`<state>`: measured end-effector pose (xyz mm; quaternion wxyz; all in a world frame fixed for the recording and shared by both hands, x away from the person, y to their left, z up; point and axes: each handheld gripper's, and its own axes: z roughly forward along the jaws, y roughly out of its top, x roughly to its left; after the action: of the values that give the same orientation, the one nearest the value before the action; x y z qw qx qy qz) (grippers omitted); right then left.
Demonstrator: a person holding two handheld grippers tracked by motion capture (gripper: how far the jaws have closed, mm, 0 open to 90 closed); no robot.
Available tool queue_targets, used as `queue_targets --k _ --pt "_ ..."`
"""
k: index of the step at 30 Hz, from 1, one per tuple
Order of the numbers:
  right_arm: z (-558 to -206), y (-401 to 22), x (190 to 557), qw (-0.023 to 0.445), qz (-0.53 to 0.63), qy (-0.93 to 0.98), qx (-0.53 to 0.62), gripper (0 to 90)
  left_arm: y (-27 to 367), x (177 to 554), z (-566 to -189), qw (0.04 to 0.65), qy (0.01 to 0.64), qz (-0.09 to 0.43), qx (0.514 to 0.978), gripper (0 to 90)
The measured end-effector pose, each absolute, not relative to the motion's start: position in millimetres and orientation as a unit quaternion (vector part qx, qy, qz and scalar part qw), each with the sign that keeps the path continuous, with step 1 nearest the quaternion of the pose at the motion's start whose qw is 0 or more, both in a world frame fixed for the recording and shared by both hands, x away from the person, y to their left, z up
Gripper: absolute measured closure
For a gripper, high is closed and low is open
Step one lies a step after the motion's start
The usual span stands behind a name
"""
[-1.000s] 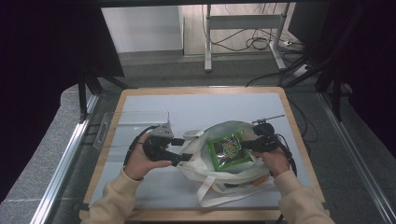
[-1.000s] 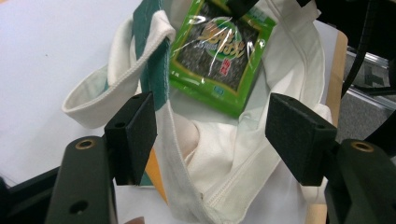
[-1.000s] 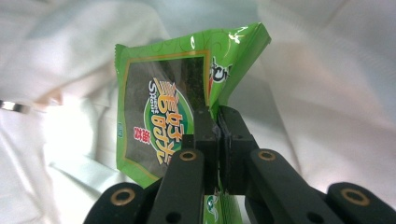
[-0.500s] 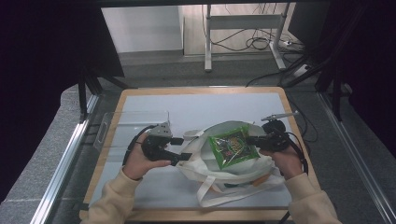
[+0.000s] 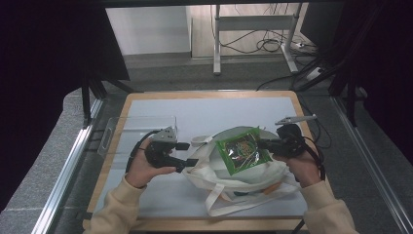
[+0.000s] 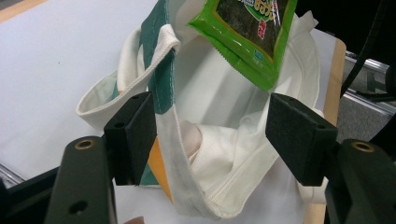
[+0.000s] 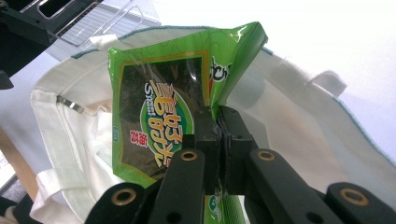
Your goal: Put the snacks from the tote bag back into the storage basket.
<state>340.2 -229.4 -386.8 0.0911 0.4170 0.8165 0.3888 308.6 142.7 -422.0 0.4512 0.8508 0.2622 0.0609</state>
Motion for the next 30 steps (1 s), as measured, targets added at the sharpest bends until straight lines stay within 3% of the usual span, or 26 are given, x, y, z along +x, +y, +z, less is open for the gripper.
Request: queue_targets --k 30 --pt "-369.5 -222.8 350.9 0.105 0.423 0.839 0.326 86.7 128.0 306.3 -399.8 0.444 0.260 0.079 0.854 32.9"
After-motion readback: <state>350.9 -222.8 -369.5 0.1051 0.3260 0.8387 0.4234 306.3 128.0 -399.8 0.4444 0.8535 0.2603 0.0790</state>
